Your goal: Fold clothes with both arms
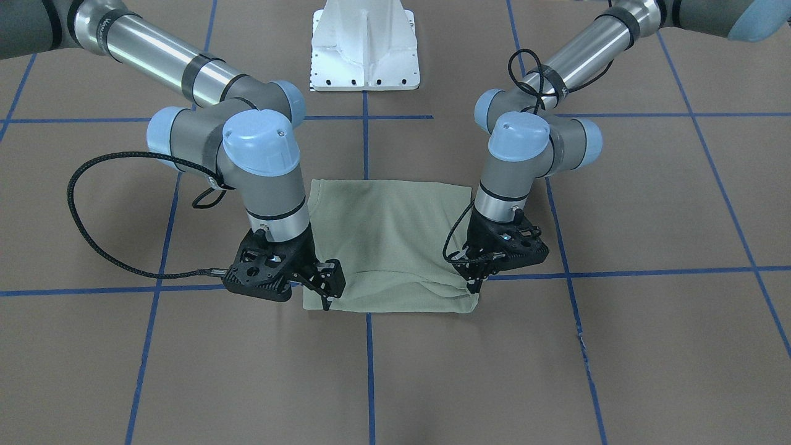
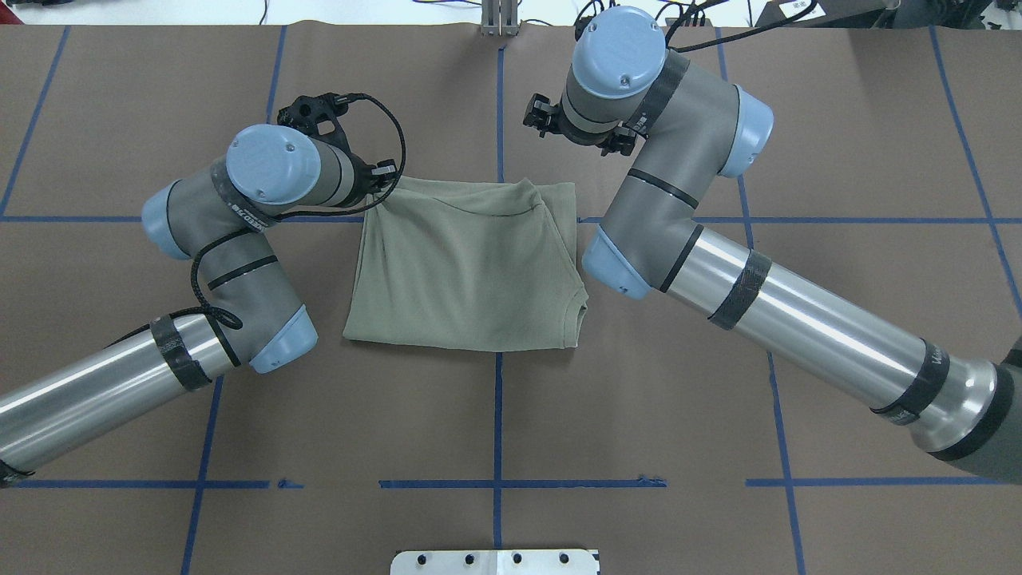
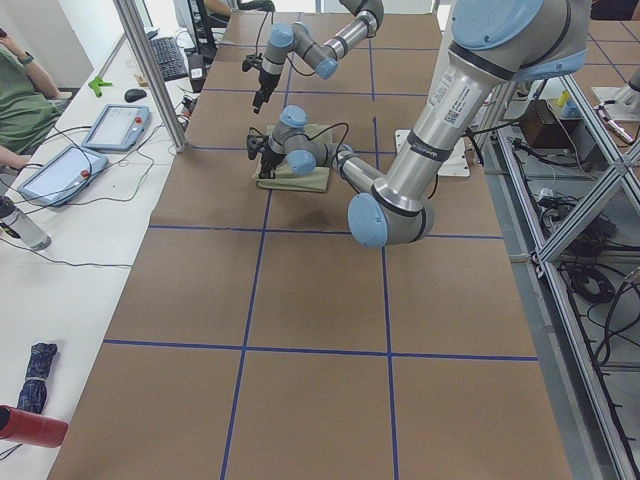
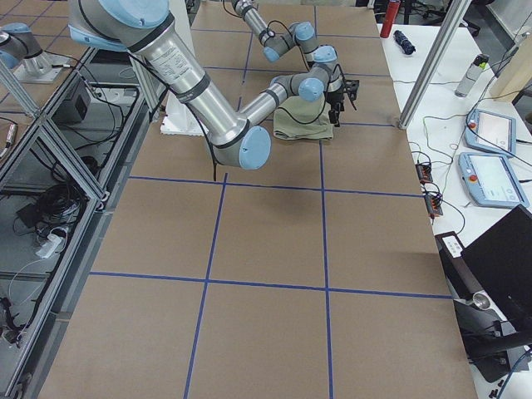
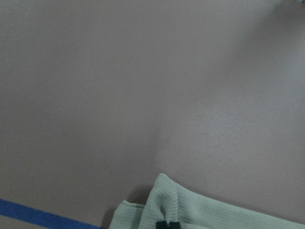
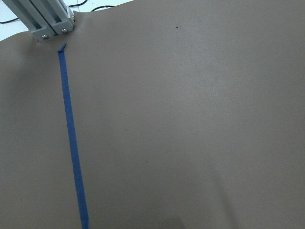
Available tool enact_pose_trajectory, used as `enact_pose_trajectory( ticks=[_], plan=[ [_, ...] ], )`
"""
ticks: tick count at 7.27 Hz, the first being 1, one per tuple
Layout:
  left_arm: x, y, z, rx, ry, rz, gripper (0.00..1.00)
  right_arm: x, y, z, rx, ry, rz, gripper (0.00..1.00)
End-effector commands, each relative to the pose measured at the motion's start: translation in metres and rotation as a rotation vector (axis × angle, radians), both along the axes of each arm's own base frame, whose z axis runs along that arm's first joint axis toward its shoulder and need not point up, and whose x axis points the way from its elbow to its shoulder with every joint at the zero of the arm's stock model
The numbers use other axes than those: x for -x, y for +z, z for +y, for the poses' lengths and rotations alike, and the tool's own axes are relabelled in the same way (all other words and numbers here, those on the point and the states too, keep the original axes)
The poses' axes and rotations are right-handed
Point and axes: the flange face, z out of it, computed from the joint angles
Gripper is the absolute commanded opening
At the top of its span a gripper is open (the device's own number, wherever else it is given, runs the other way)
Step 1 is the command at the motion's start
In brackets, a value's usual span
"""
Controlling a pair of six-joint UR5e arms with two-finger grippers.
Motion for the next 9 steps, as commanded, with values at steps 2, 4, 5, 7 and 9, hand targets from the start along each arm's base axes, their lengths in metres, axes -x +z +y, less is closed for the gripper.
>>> enact_pose_trajectory(
  ticks=[2, 4, 5, 7, 9],
  plan=[
    [0.016, 0.012, -0.007, -0.095, 0.064, -0.083, 1.00, -0.007, 0.016, -0.004, -0.052, -0.065, 0.052, 1.00],
    [0.118, 0.021, -0.027, -0.250, 0.204, -0.158, 1.00, -0.078, 0.053, -0.039, -0.045, -0.190, 0.053, 1.00],
    [0.185, 0.043, -0.028, -0.335, 0.286, -0.209, 1.00, -0.139, 0.094, -0.052, -0.093, -0.262, 0.087, 1.00],
    [0.313, 0.107, -0.035, -0.439, 0.438, -0.343, 1.00, -0.299, 0.177, -0.076, -0.157, -0.395, 0.145, 1.00],
    [0.432, 0.170, -0.021, -0.451, 0.512, -0.339, 1.00, -0.447, 0.251, -0.064, -0.192, -0.531, 0.195, 1.00]
  ],
)
